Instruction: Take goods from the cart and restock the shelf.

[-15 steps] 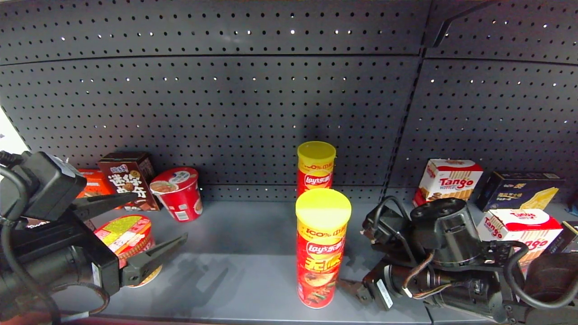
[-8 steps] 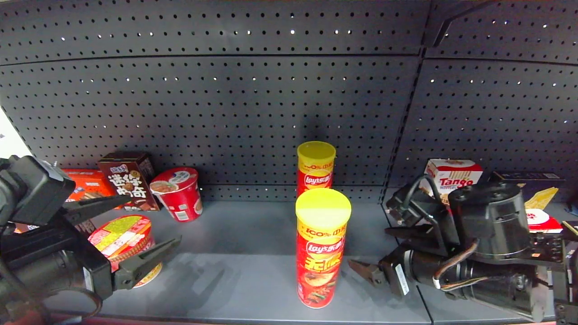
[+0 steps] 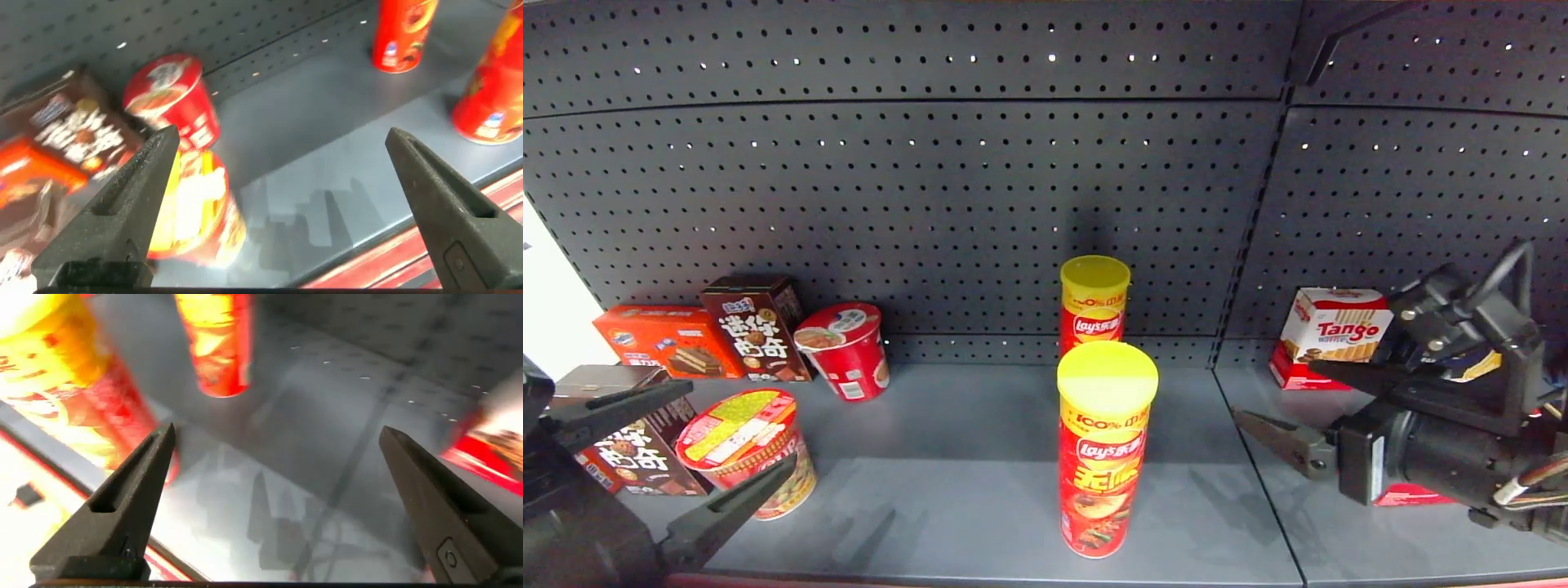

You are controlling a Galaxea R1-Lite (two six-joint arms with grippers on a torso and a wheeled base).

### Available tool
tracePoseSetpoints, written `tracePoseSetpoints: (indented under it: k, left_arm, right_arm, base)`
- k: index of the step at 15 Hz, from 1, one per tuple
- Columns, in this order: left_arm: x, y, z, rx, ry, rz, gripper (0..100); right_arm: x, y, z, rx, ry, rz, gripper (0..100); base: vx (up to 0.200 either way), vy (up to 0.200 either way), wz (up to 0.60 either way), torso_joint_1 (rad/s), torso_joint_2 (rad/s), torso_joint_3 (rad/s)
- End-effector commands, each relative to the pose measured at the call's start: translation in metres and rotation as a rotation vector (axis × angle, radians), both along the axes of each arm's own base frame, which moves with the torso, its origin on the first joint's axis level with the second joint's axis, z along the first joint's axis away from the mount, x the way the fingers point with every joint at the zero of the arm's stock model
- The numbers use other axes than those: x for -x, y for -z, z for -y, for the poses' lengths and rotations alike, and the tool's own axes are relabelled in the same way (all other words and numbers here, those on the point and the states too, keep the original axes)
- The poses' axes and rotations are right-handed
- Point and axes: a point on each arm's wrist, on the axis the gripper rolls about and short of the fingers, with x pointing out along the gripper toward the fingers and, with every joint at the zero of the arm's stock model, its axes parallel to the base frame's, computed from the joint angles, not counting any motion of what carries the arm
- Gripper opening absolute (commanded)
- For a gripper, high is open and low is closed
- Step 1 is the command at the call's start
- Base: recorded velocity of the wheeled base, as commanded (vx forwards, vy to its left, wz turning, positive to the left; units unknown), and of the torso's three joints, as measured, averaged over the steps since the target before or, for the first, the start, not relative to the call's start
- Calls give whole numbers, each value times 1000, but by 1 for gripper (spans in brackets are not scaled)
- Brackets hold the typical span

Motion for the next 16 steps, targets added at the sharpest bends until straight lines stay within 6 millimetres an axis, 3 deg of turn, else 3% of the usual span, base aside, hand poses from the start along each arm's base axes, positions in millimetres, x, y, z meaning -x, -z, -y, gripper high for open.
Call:
tracePoseSetpoints:
  k: [1,2,3,4,7,11,15,16]
  left_arm:
    - [20,8,-10,7,-56,39,100]
    - [20,8,-10,7,-56,39,100]
    - [40,18,-16,14,-113,79,100]
    - [48,22,-18,14,-136,88,100]
    - [68,30,-21,46,-200,73,100]
    - [119,58,-29,82,-309,64,100]
    - [136,81,-31,99,-369,126,100]
    - [136,82,-31,103,-372,127,100]
  right_arm:
    - [18,-9,27,-45,60,60,100]
    - [18,-9,27,-45,60,60,100]
    - [30,-8,51,-65,149,95,100]
    - [35,-6,61,-72,189,105,100]
    - [49,1,77,-102,264,117,100]
    - [81,20,106,-146,452,159,100]
    - [126,57,120,-152,558,199,100]
    - [128,58,120,-150,566,200,100]
  base:
    - [0,0,0,0,0,0]
    - [0,0,0,0,0,0]
    - [0,0,0,0,0,0]
    - [0,0,0,0,0,0]
    - [0,0,0,0,0,0]
    - [0,0,0,0,0,0]
    - [0,0,0,0,0,0]
    - [0,0,0,0,0,0]
